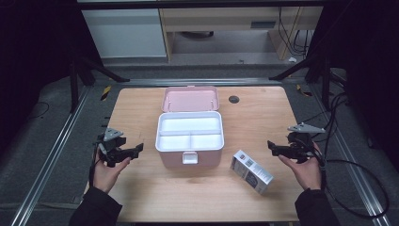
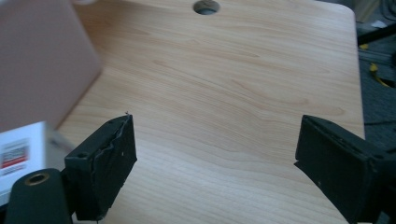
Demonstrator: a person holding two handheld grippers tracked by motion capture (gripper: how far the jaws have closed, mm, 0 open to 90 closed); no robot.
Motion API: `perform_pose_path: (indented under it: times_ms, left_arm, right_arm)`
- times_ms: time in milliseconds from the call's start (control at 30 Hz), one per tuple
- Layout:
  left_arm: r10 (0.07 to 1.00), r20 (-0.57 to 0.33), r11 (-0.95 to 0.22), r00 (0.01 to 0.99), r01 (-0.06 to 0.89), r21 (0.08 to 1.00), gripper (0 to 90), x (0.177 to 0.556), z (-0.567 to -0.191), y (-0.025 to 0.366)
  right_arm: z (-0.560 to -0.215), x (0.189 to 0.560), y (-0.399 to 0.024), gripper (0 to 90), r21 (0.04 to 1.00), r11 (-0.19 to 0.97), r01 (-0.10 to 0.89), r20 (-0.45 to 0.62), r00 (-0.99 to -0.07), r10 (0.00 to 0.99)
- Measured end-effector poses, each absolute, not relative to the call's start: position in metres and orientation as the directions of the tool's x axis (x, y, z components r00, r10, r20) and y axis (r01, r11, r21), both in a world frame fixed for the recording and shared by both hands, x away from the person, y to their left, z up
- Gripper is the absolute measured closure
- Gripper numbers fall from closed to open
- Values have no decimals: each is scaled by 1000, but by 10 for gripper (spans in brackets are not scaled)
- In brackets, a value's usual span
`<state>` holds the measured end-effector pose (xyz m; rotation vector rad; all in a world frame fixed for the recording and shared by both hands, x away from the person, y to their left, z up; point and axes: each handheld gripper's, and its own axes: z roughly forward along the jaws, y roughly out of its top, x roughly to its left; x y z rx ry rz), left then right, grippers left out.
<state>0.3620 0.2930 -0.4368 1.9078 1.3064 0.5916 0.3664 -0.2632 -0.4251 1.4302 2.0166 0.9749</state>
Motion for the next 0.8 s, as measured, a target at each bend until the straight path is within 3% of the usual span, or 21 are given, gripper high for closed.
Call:
perform_pose_path:
  times_ms: [333,800]
  left_arm:
    - [927,-24,-218,374,591,777,240,356,-437,292]
    - [915,0,-267,404,605,750,242,356,-442,287]
  right_arm:
    - [-398,350,-241,181,771,273,575,10,-440,898]
    - [-407,336,-189,315,682,447,579,-9,-604,797]
